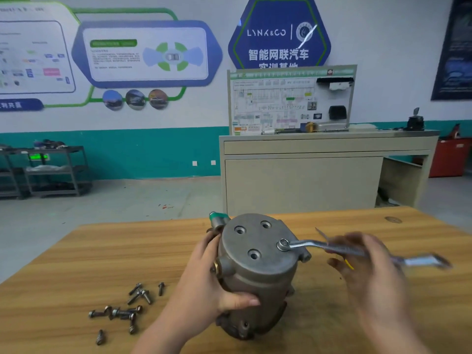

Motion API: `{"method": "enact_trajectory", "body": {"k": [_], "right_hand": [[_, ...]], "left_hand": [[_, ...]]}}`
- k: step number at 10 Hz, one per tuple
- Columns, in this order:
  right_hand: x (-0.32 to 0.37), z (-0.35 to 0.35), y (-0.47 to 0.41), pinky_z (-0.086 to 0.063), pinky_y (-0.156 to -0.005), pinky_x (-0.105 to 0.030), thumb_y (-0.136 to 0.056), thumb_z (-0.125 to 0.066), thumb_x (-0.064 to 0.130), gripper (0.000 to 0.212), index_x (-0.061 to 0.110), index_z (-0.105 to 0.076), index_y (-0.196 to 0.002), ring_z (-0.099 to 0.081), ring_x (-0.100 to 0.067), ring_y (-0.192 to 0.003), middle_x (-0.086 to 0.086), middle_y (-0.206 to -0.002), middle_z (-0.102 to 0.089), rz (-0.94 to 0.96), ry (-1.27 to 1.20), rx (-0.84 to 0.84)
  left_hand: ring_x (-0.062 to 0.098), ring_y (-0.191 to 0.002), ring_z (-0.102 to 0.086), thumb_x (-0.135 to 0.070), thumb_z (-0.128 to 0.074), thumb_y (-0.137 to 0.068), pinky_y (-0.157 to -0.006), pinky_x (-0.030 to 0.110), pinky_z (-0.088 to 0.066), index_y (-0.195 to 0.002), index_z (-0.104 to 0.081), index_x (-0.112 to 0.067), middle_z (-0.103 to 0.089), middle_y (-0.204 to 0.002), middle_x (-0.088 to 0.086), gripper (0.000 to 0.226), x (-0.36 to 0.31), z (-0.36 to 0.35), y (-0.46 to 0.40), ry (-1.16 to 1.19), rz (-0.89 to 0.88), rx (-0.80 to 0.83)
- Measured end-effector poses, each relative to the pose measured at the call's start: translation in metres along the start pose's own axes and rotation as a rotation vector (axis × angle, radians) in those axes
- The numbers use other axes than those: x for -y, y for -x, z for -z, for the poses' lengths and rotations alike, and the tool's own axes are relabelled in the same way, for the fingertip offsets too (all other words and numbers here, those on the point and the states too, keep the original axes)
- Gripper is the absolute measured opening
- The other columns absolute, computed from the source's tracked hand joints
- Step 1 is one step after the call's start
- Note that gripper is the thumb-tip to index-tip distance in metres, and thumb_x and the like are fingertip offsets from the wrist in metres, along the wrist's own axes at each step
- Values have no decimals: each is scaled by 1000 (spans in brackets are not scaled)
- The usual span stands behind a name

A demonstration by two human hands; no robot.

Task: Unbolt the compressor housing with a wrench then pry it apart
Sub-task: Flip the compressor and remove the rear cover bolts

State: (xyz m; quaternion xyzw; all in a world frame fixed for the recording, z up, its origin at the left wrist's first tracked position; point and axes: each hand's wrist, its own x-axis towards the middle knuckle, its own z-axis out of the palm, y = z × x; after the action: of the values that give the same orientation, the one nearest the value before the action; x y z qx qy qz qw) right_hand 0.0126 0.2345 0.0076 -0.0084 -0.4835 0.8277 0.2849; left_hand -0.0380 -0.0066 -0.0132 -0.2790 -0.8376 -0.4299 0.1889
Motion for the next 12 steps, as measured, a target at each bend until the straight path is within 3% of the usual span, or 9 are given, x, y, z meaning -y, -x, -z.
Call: {"method": "enact_trajectory", "body": {"k": [2,4,5,7,8,9,10,11,12], "right_hand": [[24,-73,-103,-37,-58,-27,-92,-53,30,28,5,-65,-92,-54,-20,-69,-10,-85,-70,-236,1003,225],[2,-164,-22,-37,-82,-37,-95,-47,23,14,18,-56,-104,-52,-29,-105,-7,-104,-61,431,1606,697],[6,-141,35,-30,-93,-40,-86,-53,32,10,29,-62,-89,-44,-15,-118,10,-110,-64,873,1321,773],[5,-9,38,-44,-86,-26,-101,-38,34,32,32,-67,-87,-63,-7,-104,16,-104,-71,951,677,394],[-6,19,-10,-49,-78,-29,-84,-50,36,22,26,-70,-83,-65,-7,-83,3,-85,-72,455,456,-1],[-4,-5,-73,-44,-68,-33,-84,-54,59,43,18,-67,-81,-60,-18,-75,-6,-84,-71,-172,628,33],[9,-67,-103,-37,-54,-24,-90,-50,55,46,13,-66,-79,-52,-18,-64,-5,-80,-68,-188,943,256],[10,-128,-76,-43,-68,-31,-99,-42,39,35,12,-62,-92,-59,-26,-81,-8,-86,-64,150,1253,481],[4,-137,-9,-35,-90,-40,-96,-44,37,25,22,-53,-113,-48,-21,-106,-2,-110,-60,647,1371,704]], "left_hand": [[-15,-132,-20,-80,-76,-35,-110,21,-23,-131,-27,-58,-15,-137,-43,110,-6,-4,-6,12,40,-1],[0,-136,-20,-68,-79,-42,-103,4,-19,-128,-15,-52,-14,-140,-30,109,-16,3,-17,-211,146,153],[40,-109,-44,-28,-79,-71,-89,46,-39,-121,-44,-14,-42,-128,19,63,-36,-8,-30,-879,492,151],[6,-131,-32,-81,-74,-19,-100,-1,-17,-136,-34,-21,-29,-134,-8,137,-13,0,-10,-47,198,103],[3,-127,-36,-91,-64,-18,-96,-5,-19,-133,-36,-27,-33,-134,-9,134,-6,-5,-14,46,94,14],[-6,-125,-33,-89,-66,-20,-90,-8,-21,-122,-31,-40,-32,-133,-13,119,-7,-7,-10,74,57,-44],[-18,-119,-28,-90,-64,-17,-90,-7,-23,-122,-31,-37,-24,-130,-25,122,-5,-8,-12,48,79,-54],[-25,-114,-25,-92,-61,-17,-89,-5,-20,-125,-23,-42,-22,-126,-28,125,-10,-5,-15,12,85,-6],[8,-126,-39,-66,-85,-32,-92,-2,-26,-131,-27,-29,-34,-122,-22,120,-21,-15,-22,62,100,-14]]}}
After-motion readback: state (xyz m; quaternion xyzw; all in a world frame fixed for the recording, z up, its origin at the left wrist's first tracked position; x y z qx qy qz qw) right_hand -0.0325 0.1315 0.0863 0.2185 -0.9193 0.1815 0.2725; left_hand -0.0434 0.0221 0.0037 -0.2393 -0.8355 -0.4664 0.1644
